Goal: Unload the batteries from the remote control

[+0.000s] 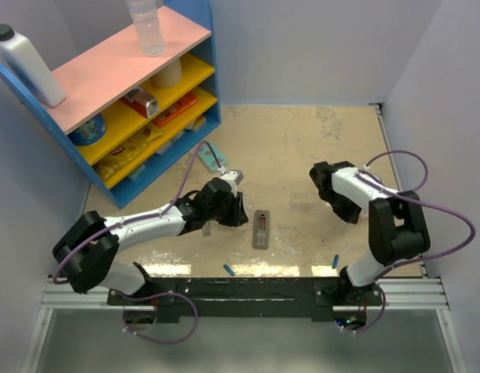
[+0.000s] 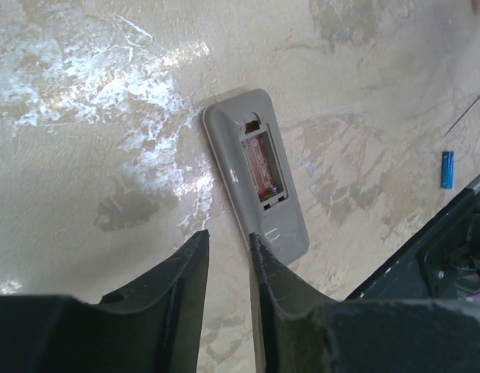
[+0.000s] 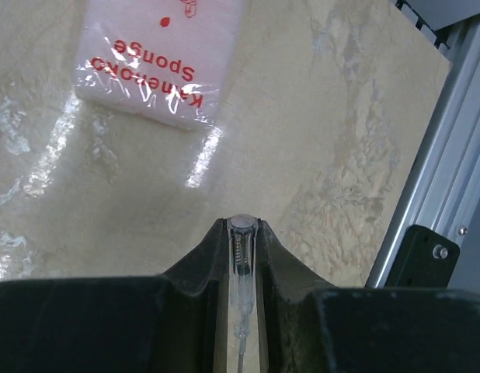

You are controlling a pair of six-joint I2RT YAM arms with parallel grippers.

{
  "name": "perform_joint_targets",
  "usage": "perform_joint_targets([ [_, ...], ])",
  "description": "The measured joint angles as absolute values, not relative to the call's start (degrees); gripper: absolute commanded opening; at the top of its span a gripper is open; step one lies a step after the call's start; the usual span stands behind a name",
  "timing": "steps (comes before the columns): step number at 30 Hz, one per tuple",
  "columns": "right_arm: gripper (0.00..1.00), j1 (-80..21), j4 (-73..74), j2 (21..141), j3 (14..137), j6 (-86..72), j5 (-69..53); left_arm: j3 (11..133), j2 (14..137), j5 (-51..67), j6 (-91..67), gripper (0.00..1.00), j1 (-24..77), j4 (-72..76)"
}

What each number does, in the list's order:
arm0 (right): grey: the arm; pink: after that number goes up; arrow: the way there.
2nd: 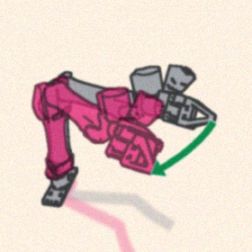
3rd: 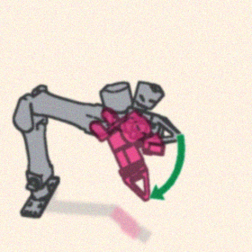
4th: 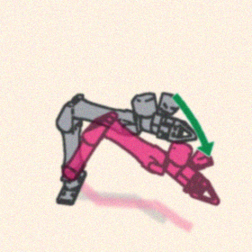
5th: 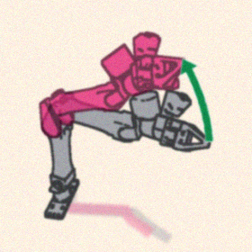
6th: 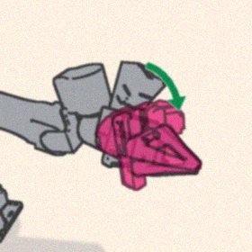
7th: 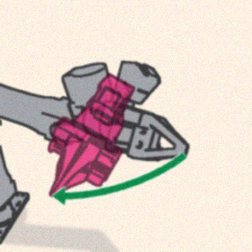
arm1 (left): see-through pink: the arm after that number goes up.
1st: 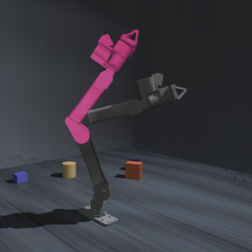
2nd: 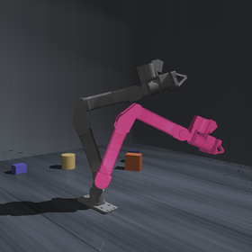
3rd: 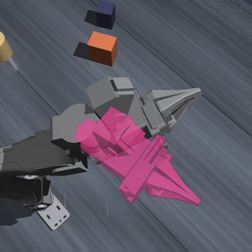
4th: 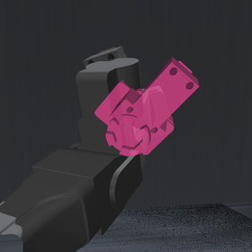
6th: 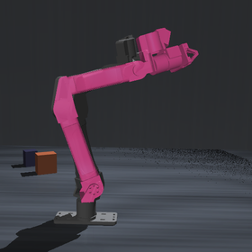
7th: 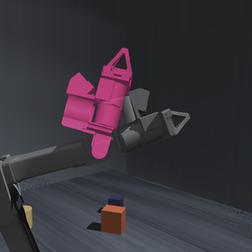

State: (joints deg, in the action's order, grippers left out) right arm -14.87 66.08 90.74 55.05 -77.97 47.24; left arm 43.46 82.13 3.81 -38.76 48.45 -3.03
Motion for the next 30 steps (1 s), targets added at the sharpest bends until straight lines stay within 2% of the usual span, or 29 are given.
perform_joint_targets([
  [4, 0.00, -16.12, 59.59, 89.80, 54.24, -70.65, 45.93, 41.52, 78.78, 3.55, -37.80, 0.34, 48.29, -4.34],
  [11, 0.00, -21.50, 40.38, 76.66, 44.66, -54.83, 35.64, 39.70, 75.44, 3.57, -36.42, 0.36, 46.37, -5.72],
  [19, 0.00, -26.02, 28.47, 78.43, 43.68, -46.28, 24.49, 39.55, 75.00, 4.29, -36.34, 0.36, 45.52, -5.63],
  [25, 0.00, -27.70, 26.17, 80.58, 43.70, -46.22, 23.27, 39.46, 75.00, 5.30, -36.29, 0.36, 45.39, -5.54],
  [30, 0.00, -27.64, 32.71, 83.66, 47.44, -51.53, 27.75, 39.46, 75.00, 6.04, -36.21, 0.36, 45.39, -5.50],
])
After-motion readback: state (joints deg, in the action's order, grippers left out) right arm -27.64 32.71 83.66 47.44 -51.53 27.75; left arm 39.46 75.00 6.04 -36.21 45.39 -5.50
